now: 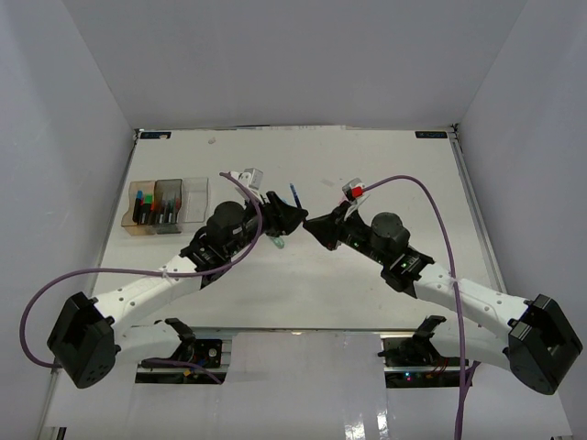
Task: Sort the stationery into containers
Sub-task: Pick up the pen from the center of the board.
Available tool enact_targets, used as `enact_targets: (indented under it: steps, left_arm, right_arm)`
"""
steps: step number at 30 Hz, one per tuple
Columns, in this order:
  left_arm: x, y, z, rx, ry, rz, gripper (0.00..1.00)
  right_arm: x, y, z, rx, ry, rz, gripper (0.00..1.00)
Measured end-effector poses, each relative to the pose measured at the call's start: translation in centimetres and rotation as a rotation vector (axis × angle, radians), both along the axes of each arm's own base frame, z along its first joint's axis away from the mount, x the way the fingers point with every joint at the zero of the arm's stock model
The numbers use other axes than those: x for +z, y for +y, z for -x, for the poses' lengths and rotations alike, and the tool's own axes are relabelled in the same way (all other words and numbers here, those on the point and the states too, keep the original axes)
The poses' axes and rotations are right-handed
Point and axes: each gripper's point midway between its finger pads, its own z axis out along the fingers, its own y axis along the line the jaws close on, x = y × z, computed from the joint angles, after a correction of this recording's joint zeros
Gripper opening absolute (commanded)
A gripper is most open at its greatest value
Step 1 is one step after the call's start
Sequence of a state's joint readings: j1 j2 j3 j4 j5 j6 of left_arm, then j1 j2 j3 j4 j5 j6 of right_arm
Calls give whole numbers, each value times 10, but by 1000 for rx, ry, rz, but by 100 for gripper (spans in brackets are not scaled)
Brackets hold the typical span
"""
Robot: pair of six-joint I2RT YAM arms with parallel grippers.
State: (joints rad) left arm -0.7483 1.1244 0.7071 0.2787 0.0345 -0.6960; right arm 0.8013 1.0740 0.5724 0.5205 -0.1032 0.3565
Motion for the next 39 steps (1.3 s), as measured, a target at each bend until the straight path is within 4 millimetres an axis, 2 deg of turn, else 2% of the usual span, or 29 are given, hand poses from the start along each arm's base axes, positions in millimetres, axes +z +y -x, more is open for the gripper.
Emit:
enact_targets:
  steps: [7, 12, 19, 21, 22, 24, 25, 27, 28, 31, 35, 39]
  left_arm:
    - [2, -8, -6, 28, -14, 25, 42]
    - [8, -12, -8, 35, -32, 53, 38]
    - [6, -17, -8, 29, -32, 63, 19]
    - [7, -18, -8, 29, -34, 65, 13]
    - [7, -18, -9, 29, -35, 65, 11]
    - [6, -18, -9, 30, -36, 61, 8]
    - [6, -17, -9, 32, -38, 54, 7]
    - [3, -16, -11, 41, -41, 32, 4]
    - [1, -14, -12, 47, -41, 17, 3]
    - [-3, -7, -19, 72, -49, -40, 2]
    - [-7, 17, -40, 124, -52, -121, 1]
    - [-12, 66, -73, 212, -28, -206, 1]
  right_arm:
    - [6, 0, 1, -3, -9, -38, 8]
    - [10, 1, 2, -2, -13, -54, 8]
    - [5, 0, 2, -8, -6, -48, 8]
    - [5, -1, 1, -11, -6, -47, 12]
    - [5, -1, 1, -12, -7, -47, 21]
    - [4, -1, 1, -13, -6, -45, 29]
    - [3, -1, 1, -13, -5, -41, 40]
    - [0, -2, 0, -18, -1, -31, 51]
    - [-1, -2, 0, -23, 3, -27, 61]
    - [-9, -6, -4, -49, 10, 5, 73]
    - [-25, -15, -20, -110, 40, 83, 79]
    - [-40, -33, -61, -195, 87, 170, 80]
